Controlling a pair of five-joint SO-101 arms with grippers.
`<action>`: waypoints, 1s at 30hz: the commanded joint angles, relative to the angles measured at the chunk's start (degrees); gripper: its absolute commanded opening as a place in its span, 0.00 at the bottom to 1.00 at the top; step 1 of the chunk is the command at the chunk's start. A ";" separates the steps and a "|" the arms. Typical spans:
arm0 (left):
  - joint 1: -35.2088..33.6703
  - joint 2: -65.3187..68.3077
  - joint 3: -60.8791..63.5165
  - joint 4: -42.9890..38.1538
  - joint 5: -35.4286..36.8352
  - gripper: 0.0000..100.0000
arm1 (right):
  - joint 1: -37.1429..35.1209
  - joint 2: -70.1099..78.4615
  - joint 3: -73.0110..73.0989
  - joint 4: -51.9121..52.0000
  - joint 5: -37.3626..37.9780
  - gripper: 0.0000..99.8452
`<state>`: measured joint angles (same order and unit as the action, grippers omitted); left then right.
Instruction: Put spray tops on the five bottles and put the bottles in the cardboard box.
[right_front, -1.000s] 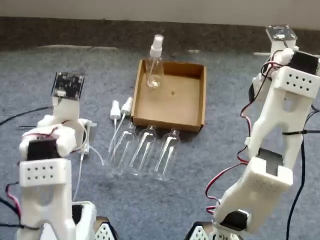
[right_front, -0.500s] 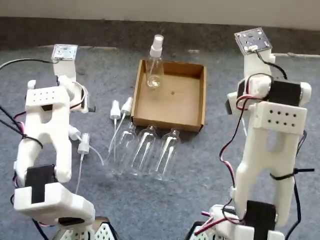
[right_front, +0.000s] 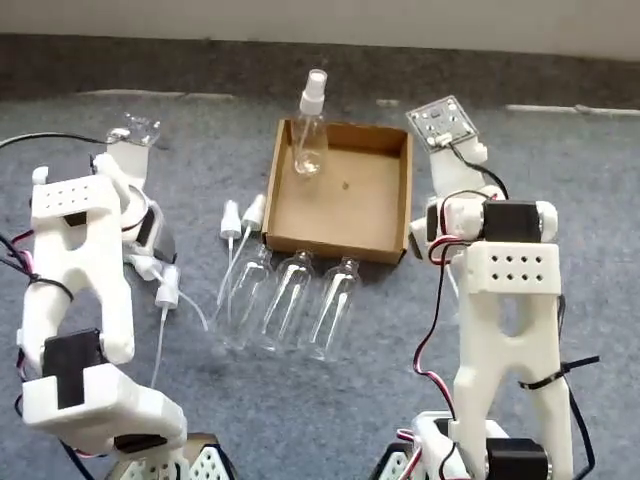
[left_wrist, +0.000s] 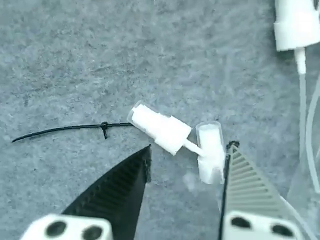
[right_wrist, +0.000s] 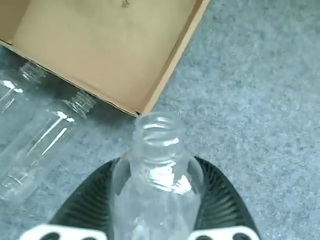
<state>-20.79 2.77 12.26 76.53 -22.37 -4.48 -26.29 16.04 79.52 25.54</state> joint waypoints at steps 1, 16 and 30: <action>3.65 0.04 -0.22 2.73 -3.34 0.22 | -0.66 -2.24 -0.40 -1.01 0.26 0.02; 6.90 0.22 10.07 -0.62 -5.45 0.19 | -0.40 -2.24 -0.22 -0.66 0.44 0.02; 4.44 0.22 19.21 -10.73 -5.63 0.18 | -0.48 -2.77 -0.22 1.10 0.53 0.02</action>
<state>-15.08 2.42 30.29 66.68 -27.65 -4.75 -26.90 16.04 79.60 25.54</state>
